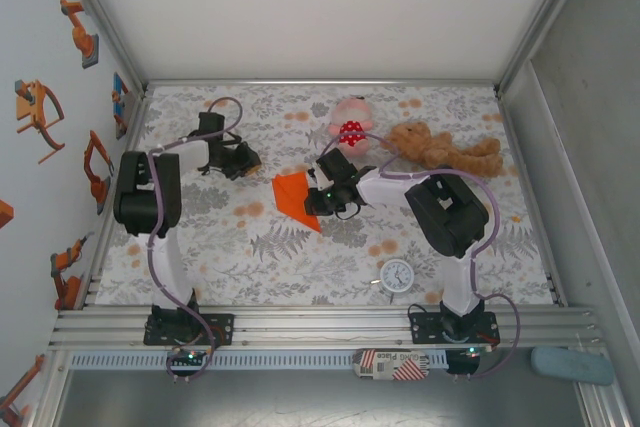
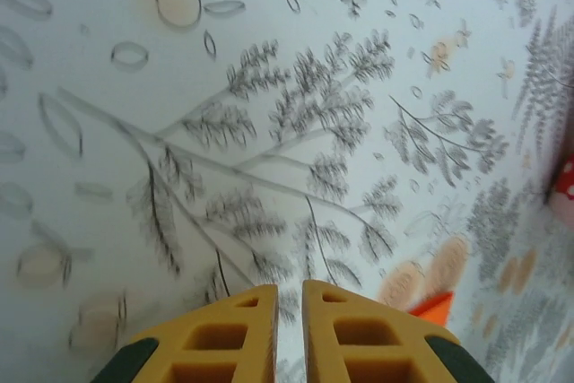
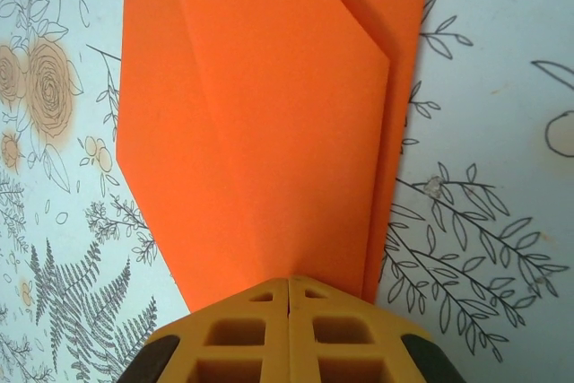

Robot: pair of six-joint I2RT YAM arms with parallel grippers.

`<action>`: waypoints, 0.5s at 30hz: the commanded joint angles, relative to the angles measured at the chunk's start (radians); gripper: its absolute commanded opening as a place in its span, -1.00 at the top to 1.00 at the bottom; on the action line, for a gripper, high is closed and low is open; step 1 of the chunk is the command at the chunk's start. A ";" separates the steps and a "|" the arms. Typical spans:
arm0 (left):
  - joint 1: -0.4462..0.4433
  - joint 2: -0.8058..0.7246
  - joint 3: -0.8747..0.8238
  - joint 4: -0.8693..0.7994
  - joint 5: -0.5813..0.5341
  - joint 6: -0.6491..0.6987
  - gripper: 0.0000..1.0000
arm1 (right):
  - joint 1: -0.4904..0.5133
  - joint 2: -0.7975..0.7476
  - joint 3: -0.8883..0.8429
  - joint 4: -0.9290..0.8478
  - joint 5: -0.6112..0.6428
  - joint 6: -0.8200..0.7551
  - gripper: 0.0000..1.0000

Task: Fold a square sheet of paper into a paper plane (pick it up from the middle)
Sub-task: Fourth fold the wing at the center of the table.

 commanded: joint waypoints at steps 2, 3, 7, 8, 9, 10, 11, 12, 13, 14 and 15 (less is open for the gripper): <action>-0.063 -0.168 -0.126 0.136 0.048 -0.094 0.69 | -0.002 0.046 -0.034 -0.212 0.083 -0.020 0.89; -0.087 -0.185 -0.159 0.174 0.056 -0.119 0.70 | -0.002 0.048 -0.033 -0.210 0.079 -0.020 0.89; -0.172 -0.179 -0.217 0.248 0.075 -0.193 0.73 | -0.005 0.045 -0.035 -0.201 0.066 -0.015 0.89; -0.186 -0.174 -0.223 0.259 0.071 -0.209 0.74 | -0.006 0.043 -0.035 -0.197 0.061 -0.017 0.89; -0.198 -0.168 -0.233 0.280 0.064 -0.232 0.75 | -0.005 0.039 -0.035 -0.192 0.055 -0.016 0.89; -0.209 -0.159 -0.235 0.292 0.063 -0.247 0.77 | -0.006 0.038 -0.035 -0.190 0.050 -0.016 0.89; -0.217 -0.152 -0.235 0.295 0.064 -0.254 0.77 | -0.006 0.036 -0.035 -0.186 0.044 -0.018 0.89; -0.227 -0.141 -0.236 0.294 0.061 -0.257 0.78 | -0.008 0.033 -0.035 -0.181 0.037 -0.018 0.89; -0.235 -0.128 -0.234 0.295 0.059 -0.255 0.79 | -0.008 0.030 -0.036 -0.174 0.030 -0.019 0.89; -0.239 -0.118 -0.232 0.287 0.058 -0.254 0.79 | -0.009 0.027 -0.033 -0.172 0.025 -0.018 0.89; -0.243 -0.104 -0.229 0.278 0.055 -0.255 0.80 | -0.009 0.025 -0.033 -0.163 0.016 -0.019 0.89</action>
